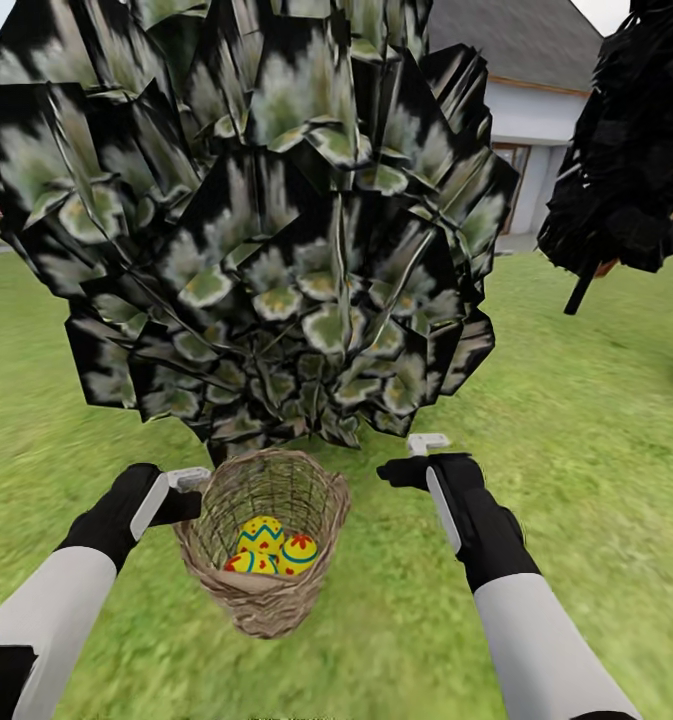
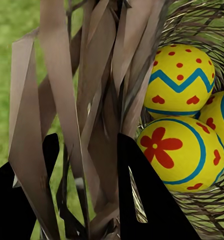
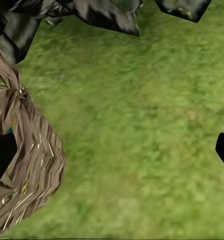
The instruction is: Take the three Easter eggs out of the wicker basket on the lawn in the garden, then place them on the lawn next to a single tree (choose any tree) so that all three eggs are next to the same tree and none are left in the basket.
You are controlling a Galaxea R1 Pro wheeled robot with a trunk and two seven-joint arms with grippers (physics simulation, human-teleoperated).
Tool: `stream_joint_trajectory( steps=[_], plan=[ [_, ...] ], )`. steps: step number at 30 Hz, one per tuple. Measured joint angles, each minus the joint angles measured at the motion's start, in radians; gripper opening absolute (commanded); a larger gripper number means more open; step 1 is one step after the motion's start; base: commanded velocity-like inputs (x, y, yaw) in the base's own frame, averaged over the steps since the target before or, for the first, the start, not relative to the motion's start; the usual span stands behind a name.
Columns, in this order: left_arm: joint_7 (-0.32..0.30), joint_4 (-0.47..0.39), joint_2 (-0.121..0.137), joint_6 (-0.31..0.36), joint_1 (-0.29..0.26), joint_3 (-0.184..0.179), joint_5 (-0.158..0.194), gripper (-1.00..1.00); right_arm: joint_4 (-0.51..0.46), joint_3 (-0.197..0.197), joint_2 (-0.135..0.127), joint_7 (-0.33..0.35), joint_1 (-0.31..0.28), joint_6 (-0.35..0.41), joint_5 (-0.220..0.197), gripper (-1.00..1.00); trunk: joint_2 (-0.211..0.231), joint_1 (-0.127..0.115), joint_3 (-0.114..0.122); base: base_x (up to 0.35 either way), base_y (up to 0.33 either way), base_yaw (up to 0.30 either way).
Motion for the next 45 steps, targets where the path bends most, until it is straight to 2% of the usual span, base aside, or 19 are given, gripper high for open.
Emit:
stream_joint_trajectory(
  steps=[9,12,16,20,23,45],
  plan=[
    [0.000,-0.001,0.007,0.001,-0.001,0.000,0.001,-1.00,0.007,0.001,0.000,0.000,0.000,0.000,0.001,1.00,0.000,0.000,-0.010,0.000,0.000,0.240],
    [0.000,0.000,0.011,0.002,0.000,0.000,-0.011,-1.00,0.007,0.001,0.000,0.000,0.000,0.000,0.001,1.00,0.000,0.000,-0.013,0.000,0.000,0.239],
    [0.000,-0.001,0.011,0.001,0.000,0.000,0.003,-1.00,0.007,0.001,0.000,0.000,0.000,-0.001,0.001,1.00,0.000,0.000,-0.017,0.000,0.000,0.239],
    [0.000,-0.001,0.013,0.002,0.000,0.000,-0.007,-1.00,0.007,0.001,0.000,0.000,0.000,-0.002,0.001,1.00,0.000,0.000,-0.021,0.000,0.000,0.239],
    [0.000,-0.001,0.013,0.001,0.000,0.000,0.001,-1.00,0.007,0.001,0.000,0.000,0.000,-0.002,0.001,1.00,0.000,0.000,-0.025,0.000,0.000,0.239],
    [0.000,-0.001,0.014,0.002,0.000,0.000,-0.002,-1.00,0.007,0.001,0.000,0.000,0.000,-0.002,0.001,1.00,0.000,0.000,-0.048,0.000,0.000,0.238]
  ],
)
